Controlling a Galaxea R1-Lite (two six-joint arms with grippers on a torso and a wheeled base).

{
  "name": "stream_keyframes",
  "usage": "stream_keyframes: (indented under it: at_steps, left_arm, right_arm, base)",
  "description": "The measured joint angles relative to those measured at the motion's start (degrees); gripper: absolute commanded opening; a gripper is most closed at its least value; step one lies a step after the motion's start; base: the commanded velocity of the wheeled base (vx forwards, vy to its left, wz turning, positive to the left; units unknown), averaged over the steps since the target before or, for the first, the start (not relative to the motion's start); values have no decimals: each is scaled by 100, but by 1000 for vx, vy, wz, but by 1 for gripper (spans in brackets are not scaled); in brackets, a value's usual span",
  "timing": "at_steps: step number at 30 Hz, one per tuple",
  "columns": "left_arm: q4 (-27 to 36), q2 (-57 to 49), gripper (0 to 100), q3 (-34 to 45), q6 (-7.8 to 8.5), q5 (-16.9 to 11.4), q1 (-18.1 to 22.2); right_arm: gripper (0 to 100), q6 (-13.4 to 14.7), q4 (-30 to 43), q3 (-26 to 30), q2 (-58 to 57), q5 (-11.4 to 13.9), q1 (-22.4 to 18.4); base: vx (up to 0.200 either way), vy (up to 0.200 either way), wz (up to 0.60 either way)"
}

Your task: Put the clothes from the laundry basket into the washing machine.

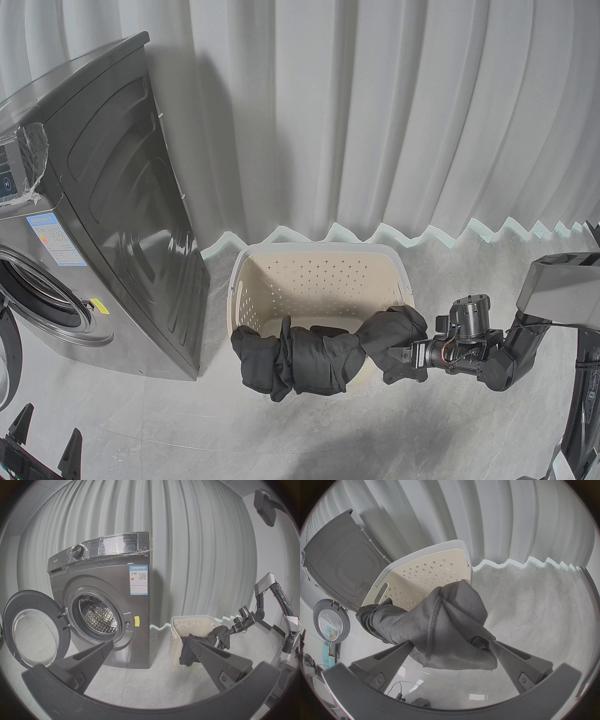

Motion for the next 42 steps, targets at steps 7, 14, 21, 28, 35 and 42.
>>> stream_keyframes:
  at_steps: [7,14,21,28,35,42]
  left_arm:
    - [0,0,100,0,2,-2,0]
    - [0,0,100,0,0,-2,0]
    - [0,0,100,0,4,-2,0]
    - [0,0,100,0,6,-2,0]
    - [1,0,100,0,9,-2,0]
    - [1,0,100,0,4,-2,0]
  right_arm:
    - [0,-2,0,-105,85,-2,-2]
    - [0,4,-11,-1,88,0,48]
    - [0,4,-257,252,-45,0,179]
    - [0,22,-802,755,-286,16,391]
    - [0,41,-1436,1281,-560,27,510]
    - [100,52,-1469,1469,-601,22,529]
  base:
    - [0,0,0]
    - [0,0,0]
    - [0,0,0]
    - [0,0,0]
    - [0,0,0]
    - [0,0,0]
